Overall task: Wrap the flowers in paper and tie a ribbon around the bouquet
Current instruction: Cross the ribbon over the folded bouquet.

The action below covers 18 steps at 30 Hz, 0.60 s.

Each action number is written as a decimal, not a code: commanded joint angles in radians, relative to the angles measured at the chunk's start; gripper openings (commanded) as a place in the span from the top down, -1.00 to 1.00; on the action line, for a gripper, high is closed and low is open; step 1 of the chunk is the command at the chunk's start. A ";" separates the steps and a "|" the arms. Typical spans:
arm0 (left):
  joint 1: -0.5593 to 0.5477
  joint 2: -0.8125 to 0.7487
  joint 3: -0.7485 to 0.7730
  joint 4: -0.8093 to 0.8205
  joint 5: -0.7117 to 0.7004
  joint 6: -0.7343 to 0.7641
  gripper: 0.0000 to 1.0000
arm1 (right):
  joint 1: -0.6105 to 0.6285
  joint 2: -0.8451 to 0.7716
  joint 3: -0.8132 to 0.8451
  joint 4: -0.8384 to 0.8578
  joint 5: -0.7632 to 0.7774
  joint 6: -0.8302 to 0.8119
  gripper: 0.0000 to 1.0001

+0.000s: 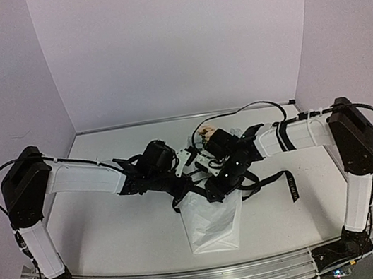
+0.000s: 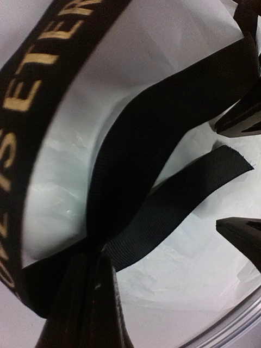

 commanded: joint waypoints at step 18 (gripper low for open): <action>0.022 0.024 0.051 0.017 0.042 -0.032 0.88 | 0.034 -0.009 -0.012 0.014 0.040 0.097 0.96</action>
